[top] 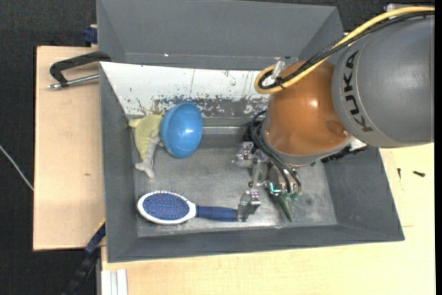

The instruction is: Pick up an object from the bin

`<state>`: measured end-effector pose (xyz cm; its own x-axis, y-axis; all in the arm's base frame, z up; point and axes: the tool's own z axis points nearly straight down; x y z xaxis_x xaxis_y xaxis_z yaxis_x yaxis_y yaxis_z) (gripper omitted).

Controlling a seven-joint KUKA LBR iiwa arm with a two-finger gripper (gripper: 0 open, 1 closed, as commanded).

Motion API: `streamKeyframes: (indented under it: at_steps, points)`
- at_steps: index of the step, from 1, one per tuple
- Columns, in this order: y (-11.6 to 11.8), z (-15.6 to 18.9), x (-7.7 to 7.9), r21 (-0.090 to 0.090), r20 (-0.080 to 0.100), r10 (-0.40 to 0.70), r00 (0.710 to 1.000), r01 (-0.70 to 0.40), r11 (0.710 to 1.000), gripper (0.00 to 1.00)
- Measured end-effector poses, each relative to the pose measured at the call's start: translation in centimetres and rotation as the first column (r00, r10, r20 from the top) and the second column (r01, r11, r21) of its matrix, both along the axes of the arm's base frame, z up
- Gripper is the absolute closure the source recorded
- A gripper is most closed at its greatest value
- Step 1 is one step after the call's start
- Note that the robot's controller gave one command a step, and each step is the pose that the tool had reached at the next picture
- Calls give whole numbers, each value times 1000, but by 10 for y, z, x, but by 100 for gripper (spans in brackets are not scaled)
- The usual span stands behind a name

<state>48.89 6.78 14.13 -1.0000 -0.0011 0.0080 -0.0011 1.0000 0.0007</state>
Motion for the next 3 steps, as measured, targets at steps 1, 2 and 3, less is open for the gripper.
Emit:
streamKeyframes:
  at_steps: [1, 2, 3]
  points:
    - [19, -71, 4, 1, 14, 123, 992, -123, 992, 0]
    - [19, -69, 5, 2, 16, 121, 992, -121, 993, 100]
    - [-1, 66, 29, -1, 21, 123, 992, -123, 992, 100]
